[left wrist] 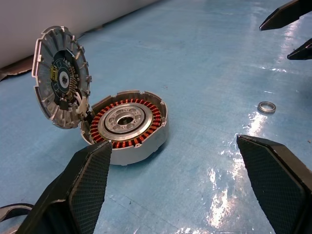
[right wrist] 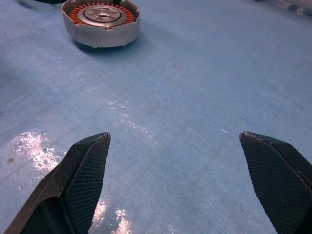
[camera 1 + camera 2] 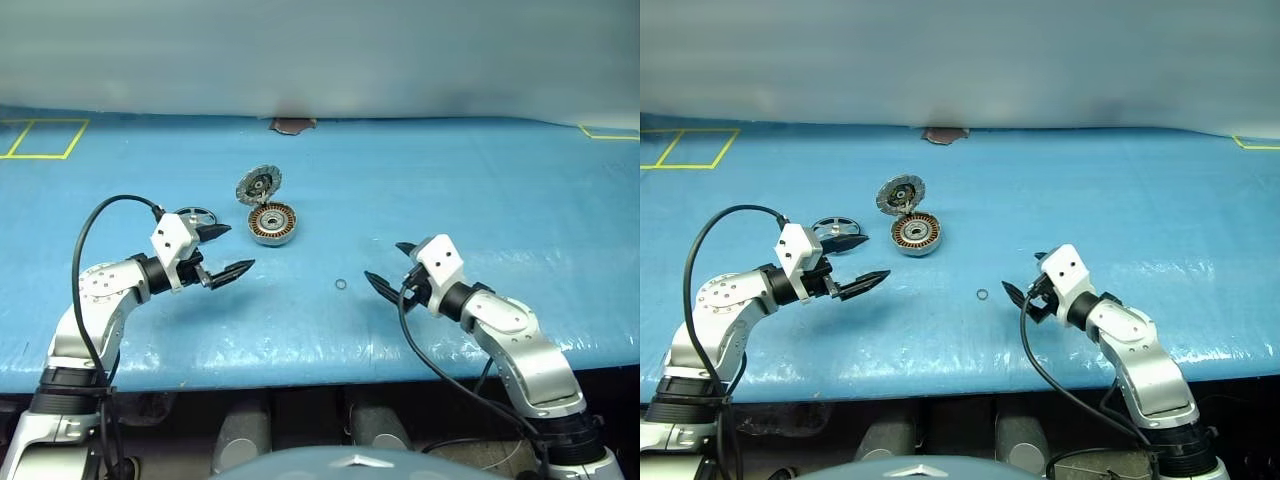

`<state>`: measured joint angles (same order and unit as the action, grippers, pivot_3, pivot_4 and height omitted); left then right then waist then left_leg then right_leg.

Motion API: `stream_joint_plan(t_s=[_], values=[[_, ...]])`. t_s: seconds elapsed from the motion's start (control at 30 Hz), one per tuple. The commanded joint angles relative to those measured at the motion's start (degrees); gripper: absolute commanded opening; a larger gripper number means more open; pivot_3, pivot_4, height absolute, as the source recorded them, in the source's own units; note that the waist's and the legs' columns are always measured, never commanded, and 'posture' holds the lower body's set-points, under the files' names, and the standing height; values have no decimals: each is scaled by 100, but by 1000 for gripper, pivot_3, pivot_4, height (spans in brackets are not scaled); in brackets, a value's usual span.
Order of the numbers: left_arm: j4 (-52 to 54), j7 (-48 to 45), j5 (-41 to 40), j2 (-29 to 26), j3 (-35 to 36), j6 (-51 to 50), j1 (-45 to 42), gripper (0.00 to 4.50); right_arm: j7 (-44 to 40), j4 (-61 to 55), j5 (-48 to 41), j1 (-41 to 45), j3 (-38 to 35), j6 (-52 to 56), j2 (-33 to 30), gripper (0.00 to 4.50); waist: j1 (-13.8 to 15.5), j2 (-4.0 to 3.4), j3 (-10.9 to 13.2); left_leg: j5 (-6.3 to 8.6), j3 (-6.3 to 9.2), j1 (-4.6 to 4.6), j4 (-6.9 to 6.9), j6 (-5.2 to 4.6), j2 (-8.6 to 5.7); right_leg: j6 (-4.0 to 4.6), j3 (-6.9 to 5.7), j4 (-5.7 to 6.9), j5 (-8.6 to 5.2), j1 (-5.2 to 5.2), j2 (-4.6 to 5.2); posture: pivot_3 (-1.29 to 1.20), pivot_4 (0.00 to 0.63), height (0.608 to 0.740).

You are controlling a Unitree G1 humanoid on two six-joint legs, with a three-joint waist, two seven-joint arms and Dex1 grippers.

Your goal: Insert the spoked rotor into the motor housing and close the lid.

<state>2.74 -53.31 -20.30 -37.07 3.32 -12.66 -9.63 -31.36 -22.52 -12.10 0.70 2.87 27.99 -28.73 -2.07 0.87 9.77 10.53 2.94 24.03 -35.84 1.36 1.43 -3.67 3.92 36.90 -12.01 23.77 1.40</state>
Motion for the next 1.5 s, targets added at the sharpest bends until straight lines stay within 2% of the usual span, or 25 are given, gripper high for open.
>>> stream_joint_plan(t_s=[0.03, 0.37, 0.57, 0.73, 1.03, 1.23, 1.5], values=[[96, 50, -44, 23, 158, 114, 23, 4500, -6, -162, -34, -22, -100, -72, -14, 4476, 0, 0, 0, 0, 0, 0, 0, 0, 0, 0, 0, 0, 0, 0, 0, 0, 150, 740], [180, 89, -46, 10, 99, 44, 92, 4500, 63, -157, -4, -41, -54, -94, 45, 4476, -2, 0, 0, 0, 0, 0, -1, 0, 0, 0, 0, 0, 0, -1, 0, 0, 150, 740], [52, 58, 258, -111, -137, 33, -318, 4500, 83, -144, 31, -49, 60, -96, 101, 4476, 21, 1, 0, 0, 2, 0, -6, 0, 0, 0, -1, 0, 0, -3, -1, 0, 150, 740], [-55, -110, 684, -217, -639, 15, -927, 4500, 127, -266, 21, -152, -5, -94, 128, 4476, 23, 1, 0, 0, 2, 1, -8, 0, -1, -1, 0, 1, 0, -4, -1, 0, 150, 740], [-1725, -593, 2006, -267, -1745, 751, -2470, 4500, 34, -804, 34, -369, 36, -39, -119, 4476, -2, 1, 0, 0, 4, 2, -6, -1, -4, -3, 0, 2, 2, -3, -5, 0, 150, 740], [-2569, -900, 2323, -27, -2060, 1179, -3064, 4500, 62, -1144, 29, -552, 65, -8, -140, 4476, 8, 2, 0, 4, 6, 8, -8, -6, -5, -4, 0, 2, 2, 0, -5, 0, 150, 740], [-3293, -964, 2534, 342, -2182, 1496, -3400, 4500, -35, -1327, 5, -614, 260, 44, -151, 4476, 4, 3, 1, 4, 9, 13, -15, -6, -6, -7, 0, 2, 4, -1, -5, 0, 150, 740]])
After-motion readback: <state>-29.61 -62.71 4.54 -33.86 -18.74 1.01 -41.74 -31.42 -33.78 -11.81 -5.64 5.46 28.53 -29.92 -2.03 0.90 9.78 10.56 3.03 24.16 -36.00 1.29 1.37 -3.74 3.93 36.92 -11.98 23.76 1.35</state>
